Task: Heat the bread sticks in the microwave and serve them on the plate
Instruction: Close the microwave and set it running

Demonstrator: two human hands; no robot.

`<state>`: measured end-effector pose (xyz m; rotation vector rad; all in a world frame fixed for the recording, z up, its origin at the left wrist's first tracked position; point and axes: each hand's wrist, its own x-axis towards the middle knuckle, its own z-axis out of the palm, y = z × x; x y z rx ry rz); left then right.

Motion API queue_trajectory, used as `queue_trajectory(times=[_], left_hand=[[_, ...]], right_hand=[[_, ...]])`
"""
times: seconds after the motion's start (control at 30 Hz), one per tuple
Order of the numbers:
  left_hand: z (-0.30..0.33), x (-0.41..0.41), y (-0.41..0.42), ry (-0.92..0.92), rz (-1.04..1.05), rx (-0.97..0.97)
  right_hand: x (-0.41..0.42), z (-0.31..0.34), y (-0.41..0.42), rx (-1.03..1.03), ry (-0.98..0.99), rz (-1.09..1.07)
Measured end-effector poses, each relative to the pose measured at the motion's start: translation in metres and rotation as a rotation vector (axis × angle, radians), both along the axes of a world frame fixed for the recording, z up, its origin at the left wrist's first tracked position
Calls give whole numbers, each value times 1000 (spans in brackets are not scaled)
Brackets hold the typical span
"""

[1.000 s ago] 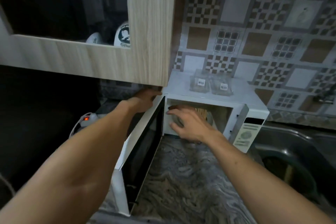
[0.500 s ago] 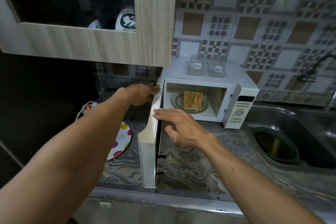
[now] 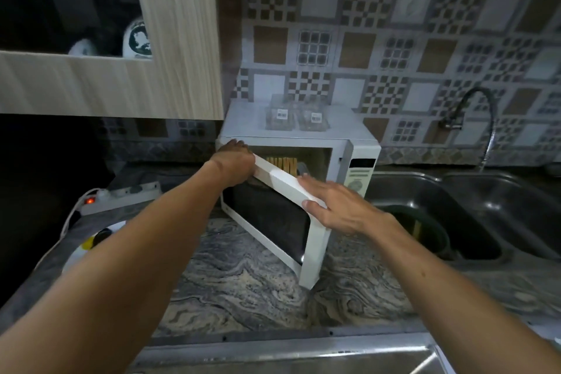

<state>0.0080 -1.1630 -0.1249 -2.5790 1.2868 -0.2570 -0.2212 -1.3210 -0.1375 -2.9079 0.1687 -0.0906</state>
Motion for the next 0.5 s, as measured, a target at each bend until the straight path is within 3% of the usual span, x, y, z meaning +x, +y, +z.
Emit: queue_trajectory(times=[0.2, 0.33, 0.5], left_hand=[[-26, -5, -39, 110, 173, -27], [-22, -12, -71, 136, 299, -16], [-30, -20, -94, -21, 333, -22]], right_hand=[[22, -9, -56, -226, 85, -129], [50, -13, -98, -175, 100, -242], [76, -10, -135, -107, 115, -250]])
